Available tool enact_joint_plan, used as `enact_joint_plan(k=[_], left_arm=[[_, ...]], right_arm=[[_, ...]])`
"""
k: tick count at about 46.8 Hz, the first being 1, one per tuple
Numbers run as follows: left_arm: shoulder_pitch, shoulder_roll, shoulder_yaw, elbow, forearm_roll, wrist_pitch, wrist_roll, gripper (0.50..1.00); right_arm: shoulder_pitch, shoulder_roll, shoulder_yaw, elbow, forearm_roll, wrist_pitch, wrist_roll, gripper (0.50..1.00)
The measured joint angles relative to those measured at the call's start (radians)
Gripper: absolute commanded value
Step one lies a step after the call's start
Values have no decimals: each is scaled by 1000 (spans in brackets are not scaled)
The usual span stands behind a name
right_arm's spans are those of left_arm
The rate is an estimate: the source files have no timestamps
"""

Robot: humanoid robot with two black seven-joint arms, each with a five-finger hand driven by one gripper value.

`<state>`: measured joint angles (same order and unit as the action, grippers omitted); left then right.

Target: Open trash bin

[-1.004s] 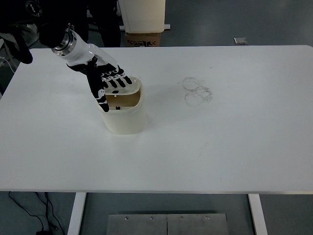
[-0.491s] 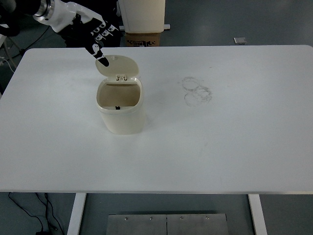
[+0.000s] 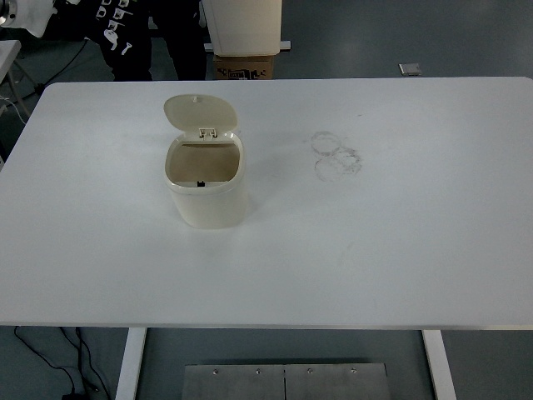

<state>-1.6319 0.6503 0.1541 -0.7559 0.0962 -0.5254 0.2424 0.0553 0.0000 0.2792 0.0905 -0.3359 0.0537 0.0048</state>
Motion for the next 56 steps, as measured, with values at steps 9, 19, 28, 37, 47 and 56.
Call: enact_joint_plan(k=[9,19,28,37,47,56], left_arm=[[99,38,-75,67,0,33,-118,1000],[247,67,-166,97,-1,117,-250,1000],[426,68,-360,130,-3,186,-344,1000],[558,66,-558,131,-14,190,-347,1000],[685,63,-656,162,-190,181,-351,1000],[774,56,-689,181,-286,176,-391,1000]], right_arm=[[0,0,0,0,0,0,0,991],[0,0,0,0,0,0,0,991],[0,0,0,0,0,0,0,991],[0,0,0,0,0,0,0,991],[0,0,0,0,0,0,0,991],[0,0,0,0,0,0,0,991]])
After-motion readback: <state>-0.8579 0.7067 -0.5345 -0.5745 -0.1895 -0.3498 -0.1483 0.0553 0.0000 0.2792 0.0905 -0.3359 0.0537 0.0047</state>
